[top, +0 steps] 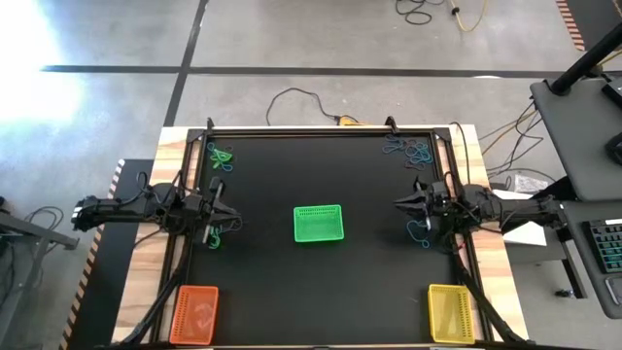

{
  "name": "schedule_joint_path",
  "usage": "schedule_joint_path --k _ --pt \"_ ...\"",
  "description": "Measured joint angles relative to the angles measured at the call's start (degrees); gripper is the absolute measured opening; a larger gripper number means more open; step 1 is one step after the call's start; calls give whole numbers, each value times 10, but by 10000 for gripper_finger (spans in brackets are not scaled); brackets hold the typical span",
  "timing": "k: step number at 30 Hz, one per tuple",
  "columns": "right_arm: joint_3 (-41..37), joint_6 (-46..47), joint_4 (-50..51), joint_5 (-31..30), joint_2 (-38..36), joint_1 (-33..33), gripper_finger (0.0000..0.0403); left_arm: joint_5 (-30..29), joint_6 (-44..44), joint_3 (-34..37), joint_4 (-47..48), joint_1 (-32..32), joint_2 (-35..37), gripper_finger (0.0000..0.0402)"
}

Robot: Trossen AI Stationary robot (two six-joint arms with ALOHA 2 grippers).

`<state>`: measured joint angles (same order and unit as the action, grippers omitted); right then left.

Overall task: Sort rubber bands into baskets
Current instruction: Put the violet rubber band into the green basket

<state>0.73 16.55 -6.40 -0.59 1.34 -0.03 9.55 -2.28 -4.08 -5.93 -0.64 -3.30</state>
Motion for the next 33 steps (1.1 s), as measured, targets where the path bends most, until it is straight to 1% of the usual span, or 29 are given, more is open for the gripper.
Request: schedule_joint_path --k 1,2,3,5,6,9,12,15,17,19,22,25,28,33 --pt "0 -19 -29 -24 1 0 34 0 0 0 0 0 0 0" --pt "0 -33 -57 -61 3 0 34 0 0 0 0 0 0 0" --pt "1 -39 -72 -114 6 0 34 0 0 0 0 0 0 0" --pt "12 -43 -64 -210 22 -1 34 0 0 0 0 0 0 0" --pt "19 -49 -48 -243 35 -1 34 0 0 0 0 0 0 0" --pt "49 -59 4 -302 93 -9 34 0 0 0 0 0 0 0" --pt "89 -40 56 -333 169 -31 34 0 0 0 0 0 0 0" --pt "142 12 136 -339 245 -71 42 0 0 0 0 0 0 0" --pt "174 32 193 -339 294 -106 59 0 0 0 0 0 0 0" --pt "200 44 240 -326 340 -142 84 0 0 0 0 0 0 0" --pt "235 60 290 -269 407 -201 126 0 0 0 0 0 0 0" --pt "262 75 325 -209 475 -259 156 0 0 0 0 0 0 0" --pt "294 84 347 -165 541 -310 168 0 0 0 0 0 0 0" --pt "343 80 388 -155 635 -369 171 0 0 0 0 0 0 0"
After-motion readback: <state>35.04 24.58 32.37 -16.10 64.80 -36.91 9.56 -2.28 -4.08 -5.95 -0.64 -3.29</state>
